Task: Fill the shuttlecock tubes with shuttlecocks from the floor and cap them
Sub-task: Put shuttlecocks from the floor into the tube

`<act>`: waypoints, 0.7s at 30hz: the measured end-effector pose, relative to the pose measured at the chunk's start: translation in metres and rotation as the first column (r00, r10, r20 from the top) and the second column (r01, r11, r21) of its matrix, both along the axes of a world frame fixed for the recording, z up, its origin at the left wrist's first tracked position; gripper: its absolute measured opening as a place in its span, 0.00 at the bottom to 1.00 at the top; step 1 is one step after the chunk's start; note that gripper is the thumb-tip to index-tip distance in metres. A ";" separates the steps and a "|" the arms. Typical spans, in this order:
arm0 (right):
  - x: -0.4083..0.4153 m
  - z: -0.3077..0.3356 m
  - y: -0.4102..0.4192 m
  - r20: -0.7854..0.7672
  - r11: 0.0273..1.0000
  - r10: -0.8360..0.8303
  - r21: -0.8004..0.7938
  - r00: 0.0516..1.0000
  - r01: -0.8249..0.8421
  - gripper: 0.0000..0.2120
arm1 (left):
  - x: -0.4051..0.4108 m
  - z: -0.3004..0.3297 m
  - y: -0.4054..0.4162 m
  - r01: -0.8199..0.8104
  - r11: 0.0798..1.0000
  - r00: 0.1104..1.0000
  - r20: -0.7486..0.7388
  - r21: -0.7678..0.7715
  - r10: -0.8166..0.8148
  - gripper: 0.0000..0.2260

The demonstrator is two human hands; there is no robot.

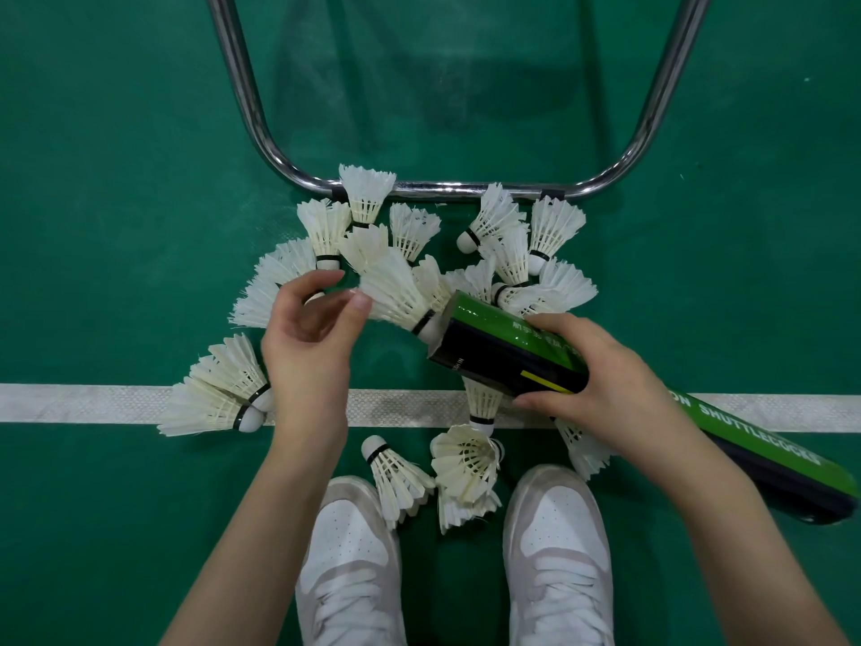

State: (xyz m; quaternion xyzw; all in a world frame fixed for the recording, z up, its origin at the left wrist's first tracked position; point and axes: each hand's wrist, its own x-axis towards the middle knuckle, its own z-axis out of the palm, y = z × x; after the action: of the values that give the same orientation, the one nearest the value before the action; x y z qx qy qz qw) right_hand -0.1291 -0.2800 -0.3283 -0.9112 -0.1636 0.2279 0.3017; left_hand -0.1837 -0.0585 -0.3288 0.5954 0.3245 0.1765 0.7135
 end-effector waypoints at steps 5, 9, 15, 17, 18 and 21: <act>0.000 0.001 0.004 -0.019 1.000 0.013 -0.019 1.000 -0.013 0.32 | -0.001 0.001 -0.020 0.185 0.983 0.983 -0.016 0.010 -0.185 0.12; -0.001 0.002 0.004 -0.015 1.000 0.017 -0.025 1.000 -0.018 0.32 | -0.003 0.001 -0.027 0.304 0.953 0.953 -0.008 -0.020 -0.304 0.12; -0.001 0.001 0.004 -0.023 1.000 0.012 -0.013 1.000 -0.012 0.32 | -0.006 -0.002 -0.027 0.415 0.908 0.909 -0.016 -0.062 -0.417 0.10; -0.002 0.001 0.004 -0.030 1.000 0.011 -0.012 0.999 -0.011 0.32 | -0.008 -0.004 -0.027 0.436 0.899 0.898 -0.039 -0.052 -0.438 0.12; -0.003 0.001 0.004 -0.033 1.000 0.010 -0.011 0.999 -0.011 0.32 | -0.008 -0.005 -0.026 0.453 0.891 0.889 -0.066 -0.025 -0.454 0.15; -0.004 0.002 0.006 -0.028 1.000 0.014 -0.012 1.000 -0.014 0.32 | -0.008 -0.007 -0.024 0.529 0.845 0.843 -0.166 0.079 -0.512 0.20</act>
State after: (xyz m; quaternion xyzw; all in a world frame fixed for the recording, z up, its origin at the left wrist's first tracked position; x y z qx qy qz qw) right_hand -0.1326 -0.2745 -0.3263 -0.9085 -0.1644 0.2438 0.2967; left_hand -0.1918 -0.0828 -0.3357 0.7142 0.1878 -0.0461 0.6727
